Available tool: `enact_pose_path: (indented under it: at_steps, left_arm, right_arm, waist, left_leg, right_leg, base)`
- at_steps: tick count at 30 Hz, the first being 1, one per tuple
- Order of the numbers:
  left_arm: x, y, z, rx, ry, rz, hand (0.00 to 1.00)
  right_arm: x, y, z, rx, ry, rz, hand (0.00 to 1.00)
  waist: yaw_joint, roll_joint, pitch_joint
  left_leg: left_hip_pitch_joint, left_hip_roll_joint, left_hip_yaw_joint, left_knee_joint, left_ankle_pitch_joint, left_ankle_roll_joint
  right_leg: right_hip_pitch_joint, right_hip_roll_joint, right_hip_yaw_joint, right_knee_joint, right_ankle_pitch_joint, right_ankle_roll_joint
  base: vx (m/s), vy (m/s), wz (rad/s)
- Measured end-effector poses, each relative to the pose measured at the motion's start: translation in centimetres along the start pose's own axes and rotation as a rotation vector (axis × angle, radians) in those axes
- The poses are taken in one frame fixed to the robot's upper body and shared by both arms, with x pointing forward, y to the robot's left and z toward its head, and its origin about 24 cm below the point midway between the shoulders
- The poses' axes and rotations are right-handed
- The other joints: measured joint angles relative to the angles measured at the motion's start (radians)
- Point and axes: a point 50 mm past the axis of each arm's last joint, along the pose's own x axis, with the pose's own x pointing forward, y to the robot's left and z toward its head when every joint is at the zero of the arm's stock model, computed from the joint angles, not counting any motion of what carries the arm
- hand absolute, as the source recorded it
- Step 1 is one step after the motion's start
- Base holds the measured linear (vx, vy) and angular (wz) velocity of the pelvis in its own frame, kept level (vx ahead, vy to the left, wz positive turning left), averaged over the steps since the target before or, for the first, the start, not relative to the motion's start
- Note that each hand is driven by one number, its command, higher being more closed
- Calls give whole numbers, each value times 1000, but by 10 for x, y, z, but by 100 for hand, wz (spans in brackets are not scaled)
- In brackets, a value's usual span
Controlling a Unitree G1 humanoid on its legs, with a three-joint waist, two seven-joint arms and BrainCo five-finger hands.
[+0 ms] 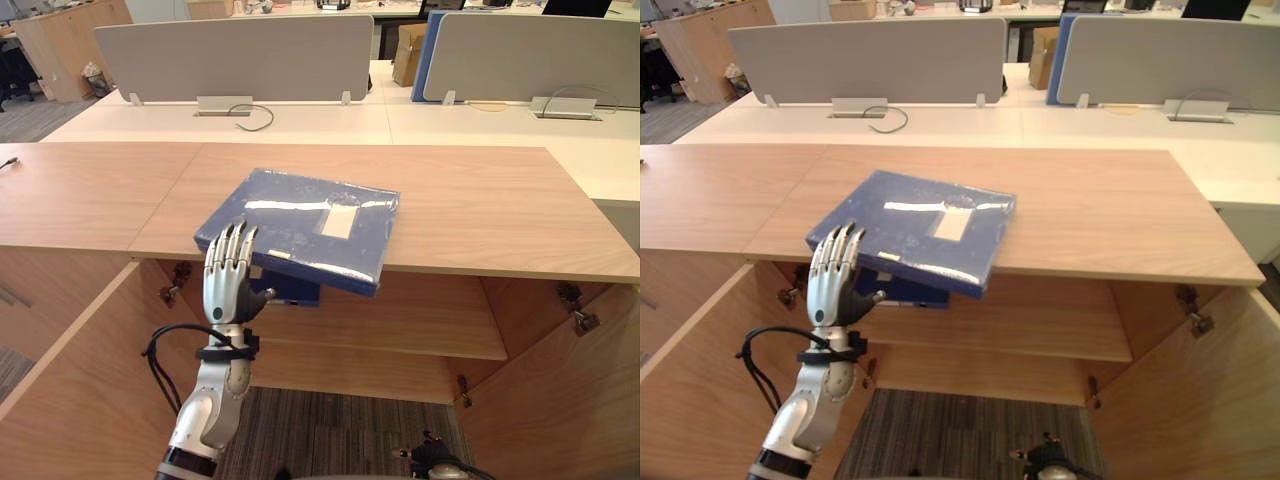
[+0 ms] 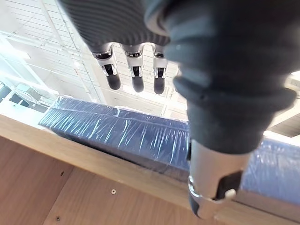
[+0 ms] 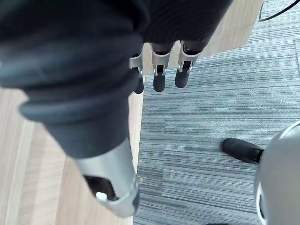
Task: Walk over to the cabinet, pick up the folder, carry it to the office cabinet, place the folder inside the office cabinet, then close the office cabinet door
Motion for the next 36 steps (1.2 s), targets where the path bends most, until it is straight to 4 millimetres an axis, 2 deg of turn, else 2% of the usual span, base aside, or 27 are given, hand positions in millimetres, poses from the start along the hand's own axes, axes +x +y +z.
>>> enact_pose_path:
  at_steps: [8, 14, 24, 30, 36]
  left_arm:
    - [1, 1, 0, 2, 0, 13, 0]
    - [0, -10, -6, 27, 18, -40, 0]
    - [13, -21, -7, 56, -17, -87, 0]
    - [25, -25, -6, 93, -65, -93, 0]
    - [31, -26, -4, 97, -78, -98, 0]
  right_arm:
    - [0, 1, -1, -4, 5, 3, 0]
    - [0, 1, -1, -4, 4, 3, 0]
    - [0, 1, 0, -5, 2, 3, 0]
    - [1, 2, 8, -24, -23, 9, 0]
    - [2, -2, 11, -44, -33, 0, 0]
  waist:
    - [-1, 0, 0]
    - [-5, -1, 0]
    - [-10, -3, -1]
    - [-28, -4, -2]
    - [-31, -4, -2]
  left_leg:
    - [1, 1, 1, -4, 0, 0]
    - [2, 2, 5, -4, 0, 0]
    - [4, 4, 17, -4, -2, -3]
    - [4, 5, 23, 0, -3, -4]
    - [3, 4, 34, 0, -3, -4]
  right_leg:
    - [0, 1, 0, 0, 0, 0]
    - [1, 1, 3, 0, 0, 0]
    - [-2, 2, 14, -2, 1, -1]
    - [-5, 3, 22, -4, 4, -2]
    - [-5, 5, 34, -22, 20, -1]
  base:
    - [0, 0, 0]
    - [0, 0, 0]
    - [0, 0, -1]
    - [-10, 3, -3]
    - [-28, 16, -7]
